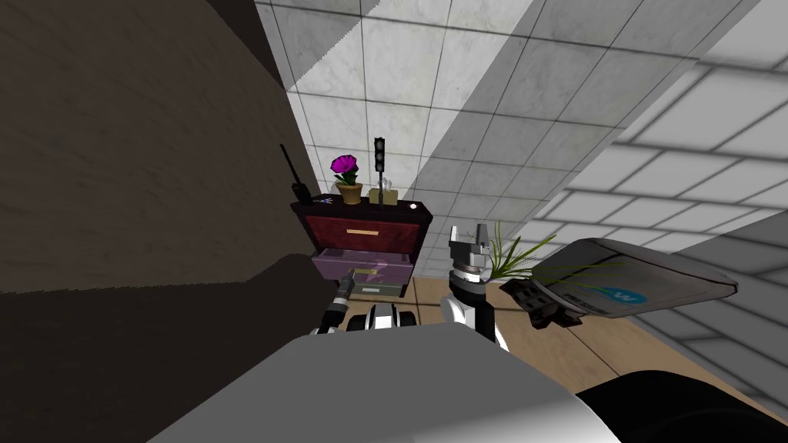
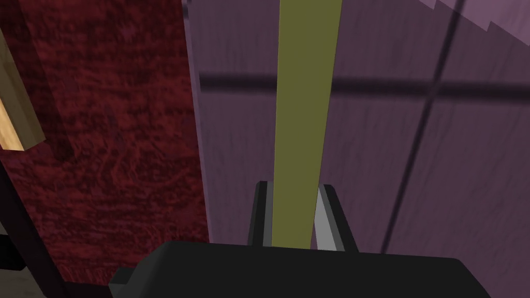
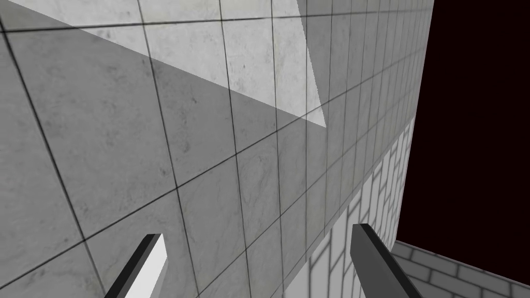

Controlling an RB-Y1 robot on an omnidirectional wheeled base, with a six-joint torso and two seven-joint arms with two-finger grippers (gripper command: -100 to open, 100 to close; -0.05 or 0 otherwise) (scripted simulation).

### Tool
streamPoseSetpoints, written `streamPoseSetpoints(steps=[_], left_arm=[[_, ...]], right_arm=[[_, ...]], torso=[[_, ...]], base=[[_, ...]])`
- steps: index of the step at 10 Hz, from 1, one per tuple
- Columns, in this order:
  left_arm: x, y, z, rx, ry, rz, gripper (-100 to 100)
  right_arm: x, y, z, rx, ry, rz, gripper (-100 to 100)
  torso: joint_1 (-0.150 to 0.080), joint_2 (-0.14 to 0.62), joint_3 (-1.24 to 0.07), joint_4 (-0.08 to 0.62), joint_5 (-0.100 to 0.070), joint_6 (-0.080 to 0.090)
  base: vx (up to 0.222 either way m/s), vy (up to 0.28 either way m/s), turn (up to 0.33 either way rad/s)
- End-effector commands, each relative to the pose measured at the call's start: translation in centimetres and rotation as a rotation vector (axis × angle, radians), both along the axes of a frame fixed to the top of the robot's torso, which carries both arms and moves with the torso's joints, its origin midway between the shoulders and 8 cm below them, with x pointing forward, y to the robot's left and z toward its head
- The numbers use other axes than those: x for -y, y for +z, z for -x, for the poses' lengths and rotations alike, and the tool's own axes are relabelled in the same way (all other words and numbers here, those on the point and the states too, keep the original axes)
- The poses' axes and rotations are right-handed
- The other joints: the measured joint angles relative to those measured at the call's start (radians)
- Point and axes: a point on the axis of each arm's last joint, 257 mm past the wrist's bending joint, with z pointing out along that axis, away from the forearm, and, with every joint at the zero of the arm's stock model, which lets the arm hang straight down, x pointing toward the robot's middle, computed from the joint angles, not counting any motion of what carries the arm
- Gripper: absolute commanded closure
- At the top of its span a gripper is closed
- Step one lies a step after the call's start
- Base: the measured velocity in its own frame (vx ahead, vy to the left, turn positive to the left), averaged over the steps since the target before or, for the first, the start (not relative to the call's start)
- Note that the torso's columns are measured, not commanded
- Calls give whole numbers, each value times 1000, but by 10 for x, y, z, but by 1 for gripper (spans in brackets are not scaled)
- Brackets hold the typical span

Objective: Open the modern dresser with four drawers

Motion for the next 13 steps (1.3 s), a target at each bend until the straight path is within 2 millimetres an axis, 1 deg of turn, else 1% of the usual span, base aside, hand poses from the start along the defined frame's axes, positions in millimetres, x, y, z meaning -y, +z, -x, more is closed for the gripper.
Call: streamPoseSetpoints(steps=[1,2,3,4,9,12,13], left_arm=[[0,7,0,10,-6,-1,100],[0,10,1,13,-8,-1,100],[-1,11,-9,-7,-7,-1,-100],[-1,11,-9,-9,-7,-2,-100],[-2,38,-38,-9,-11,1,-100],[-1,55,-53,-9,-14,4,-100],[-2,42,-46,-32,-13,2,-100]], right_arm=[[0,0,0,0,0,0,0],[0,0,0,0,0,0,0],[0,0,0,0,0,0,0],[0,0,0,0,0,0,0],[0,0,0,0,0,0,0],[0,0,0,0,0,0,0],[0,0,0,0,0,0,0]], torso=[[1,1,1,1,0,0],[-1,-1,-1,2,-1,0],[-2,-3,-2,3,-2,1],[-2,-9,-5,0,-1,1],[1,-8,-4,-3,1,1],[-1,-4,-2,2,-1,0],[-1,-2,-1,5,-3,-1]], base=[[-195,-3,16],[-199,-1,29],[-124,-1,17],[-43,-5,5],[-34,-3,6],[-59,-3,4],[-18,-1,-3]])
